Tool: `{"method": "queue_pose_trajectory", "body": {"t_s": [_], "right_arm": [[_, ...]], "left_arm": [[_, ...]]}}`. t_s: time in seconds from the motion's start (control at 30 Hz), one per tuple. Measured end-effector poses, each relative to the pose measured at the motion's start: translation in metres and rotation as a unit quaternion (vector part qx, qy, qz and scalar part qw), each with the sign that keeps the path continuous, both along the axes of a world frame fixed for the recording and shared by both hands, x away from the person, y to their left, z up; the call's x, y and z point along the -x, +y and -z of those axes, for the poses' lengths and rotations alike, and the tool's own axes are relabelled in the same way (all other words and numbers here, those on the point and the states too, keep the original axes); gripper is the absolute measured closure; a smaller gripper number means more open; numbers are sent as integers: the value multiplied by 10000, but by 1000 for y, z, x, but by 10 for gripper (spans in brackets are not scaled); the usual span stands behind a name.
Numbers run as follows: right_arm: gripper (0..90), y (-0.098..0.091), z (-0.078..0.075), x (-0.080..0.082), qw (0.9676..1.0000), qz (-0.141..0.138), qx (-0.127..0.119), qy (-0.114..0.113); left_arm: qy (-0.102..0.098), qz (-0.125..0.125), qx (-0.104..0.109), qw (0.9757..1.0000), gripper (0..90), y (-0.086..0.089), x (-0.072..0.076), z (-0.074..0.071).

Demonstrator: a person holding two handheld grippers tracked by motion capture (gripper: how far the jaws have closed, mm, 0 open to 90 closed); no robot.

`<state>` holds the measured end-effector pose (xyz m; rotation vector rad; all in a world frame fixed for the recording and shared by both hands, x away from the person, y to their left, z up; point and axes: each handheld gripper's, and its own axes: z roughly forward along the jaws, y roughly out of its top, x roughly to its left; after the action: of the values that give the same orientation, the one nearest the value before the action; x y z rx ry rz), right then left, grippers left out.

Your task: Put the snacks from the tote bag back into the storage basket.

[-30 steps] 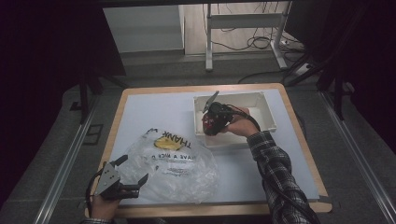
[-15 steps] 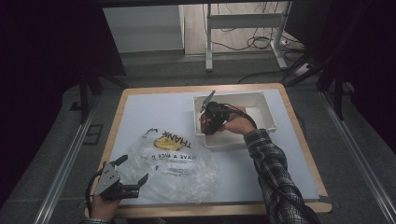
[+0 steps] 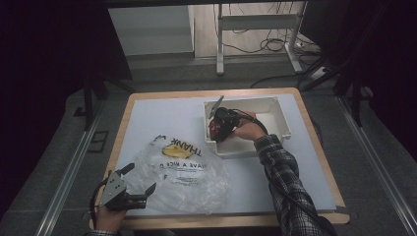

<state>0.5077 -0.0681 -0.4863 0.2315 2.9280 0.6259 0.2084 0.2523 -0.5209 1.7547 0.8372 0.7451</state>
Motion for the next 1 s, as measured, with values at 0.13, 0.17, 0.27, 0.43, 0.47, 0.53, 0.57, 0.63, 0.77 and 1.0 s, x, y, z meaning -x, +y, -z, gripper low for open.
{"method": "queue_pose_trajectory", "body": {"t_s": [0.13,0.17,0.27,0.43,0.47,0.53,0.57,0.63,0.77,1.0], "right_arm": [[257,3,5,-3,10000,-34,8,-24],[257,3,6,-3,10000,-60,15,-68],[257,5,8,-3,10000,-82,11,-31],[256,4,8,-5,10000,-98,8,17],[255,4,8,-7,10000,-70,-21,56],[254,3,9,-7,9999,-74,-45,72],[238,2,9,-8,9999,-52,-112,71],[196,1,9,-8,9997,-27,-230,74],[149,0,8,-8,9996,-27,-259,127],[110,-3,4,-7,9990,10,-433,133]], "left_arm": [[-1,-3,7,10000,23,0,0,0],[-4,0,8,10000,23,0,0,0],[-4,-2,4,10000,23,0,0,0],[-3,4,4,10000,23,0,0,0],[-3,6,4,10000,23,0,0,0],[-5,7,1,10000,23,0,0,0],[-3,7,-1,10000,23,0,0,0],[-2,10,-2,10000,23,0,0,0],[-1,12,-3,10000,23,0,0,0],[-3,16,-22,10000,23,-1,0,0]]}}
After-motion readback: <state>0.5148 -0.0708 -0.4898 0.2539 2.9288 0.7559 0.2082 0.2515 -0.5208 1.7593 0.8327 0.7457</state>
